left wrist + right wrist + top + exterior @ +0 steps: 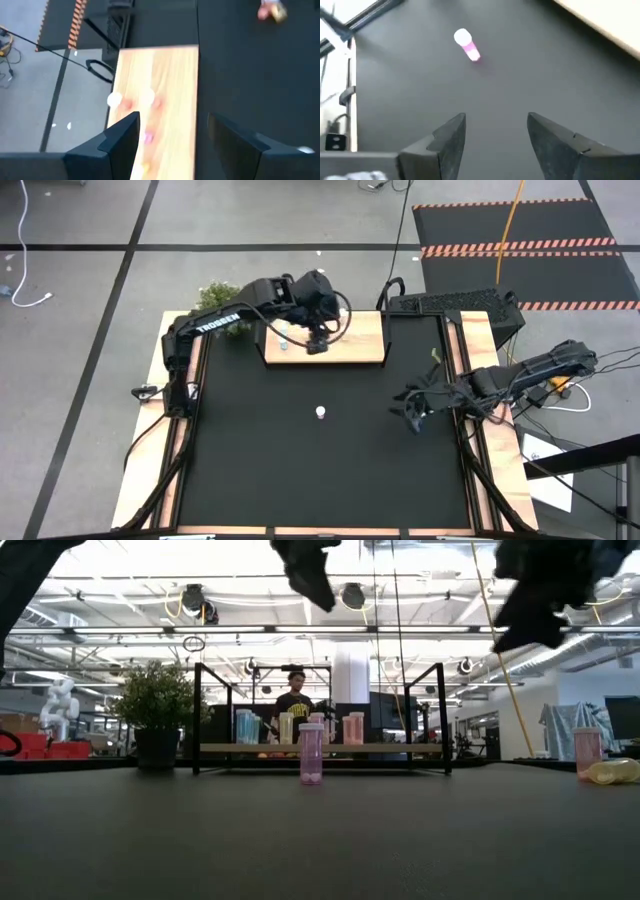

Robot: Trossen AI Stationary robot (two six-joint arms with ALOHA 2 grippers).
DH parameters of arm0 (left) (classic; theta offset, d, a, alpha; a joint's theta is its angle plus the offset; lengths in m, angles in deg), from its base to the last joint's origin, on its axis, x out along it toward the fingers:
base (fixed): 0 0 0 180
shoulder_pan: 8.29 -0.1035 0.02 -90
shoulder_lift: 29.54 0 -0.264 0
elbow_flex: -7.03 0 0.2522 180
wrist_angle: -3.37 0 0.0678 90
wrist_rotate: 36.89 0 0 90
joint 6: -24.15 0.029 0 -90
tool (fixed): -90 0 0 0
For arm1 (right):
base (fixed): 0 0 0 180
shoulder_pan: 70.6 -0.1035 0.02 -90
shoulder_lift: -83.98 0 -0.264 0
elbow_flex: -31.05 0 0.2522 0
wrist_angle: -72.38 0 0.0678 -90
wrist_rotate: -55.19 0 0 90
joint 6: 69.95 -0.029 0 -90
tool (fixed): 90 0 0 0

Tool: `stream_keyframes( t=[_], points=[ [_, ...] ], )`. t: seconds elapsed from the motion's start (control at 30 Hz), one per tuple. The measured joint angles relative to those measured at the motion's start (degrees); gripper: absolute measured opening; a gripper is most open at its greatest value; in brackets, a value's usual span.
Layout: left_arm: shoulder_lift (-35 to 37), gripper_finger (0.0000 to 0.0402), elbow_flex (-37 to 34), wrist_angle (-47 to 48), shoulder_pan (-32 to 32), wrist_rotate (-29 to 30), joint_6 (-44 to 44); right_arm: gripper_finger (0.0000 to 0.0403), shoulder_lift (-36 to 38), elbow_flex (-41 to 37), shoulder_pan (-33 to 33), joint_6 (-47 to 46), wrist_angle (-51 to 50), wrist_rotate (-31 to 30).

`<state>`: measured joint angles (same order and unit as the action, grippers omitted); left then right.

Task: Pick and place medicine bottles onto shelf by color
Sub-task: Put the yellow pill bottle on the shelf

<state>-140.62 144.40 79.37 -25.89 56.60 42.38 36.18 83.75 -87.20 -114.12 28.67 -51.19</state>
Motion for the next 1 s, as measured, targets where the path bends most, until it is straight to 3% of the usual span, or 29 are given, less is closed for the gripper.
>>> stream_keyframes(
  t=[0.3, 0.53, 0.67, 0.83, 1.0],
  points=[
    [2.28, 0.0227, 0.0, 5.53, -4.01, -0.02, 2.22, 0.0205, -16.8, -0.11, 4.53, 23.7, 22.42, 0.2],
    [3.88, 0.0227, 0.02, 11.23, -5.02, -0.15, 2.74, 0.0205, -26.99, -0.17, 8.43, 32.48, 37.45, 3.01],
    [5.3, 0.0227, 0.02, 16.09, -3.86, -0.47, -4.2, 0.0205, -31.12, -0.13, 9.18, 36.15, 44.04, 6.73],
    [6.8, 0.0227, 0.0, 17.7, -0.61, -0.63, -16.59, 0.0205, -33.14, -0.13, 8.56, 36.61, 45.49, 7.48],
    [7.01, 0.0228, 0.0, 15.82, 4.03, -0.68, -18.66, 0.0205, -27.34, -0.07, 8.09, 22.05, 39.79, 7.02]
  ],
)
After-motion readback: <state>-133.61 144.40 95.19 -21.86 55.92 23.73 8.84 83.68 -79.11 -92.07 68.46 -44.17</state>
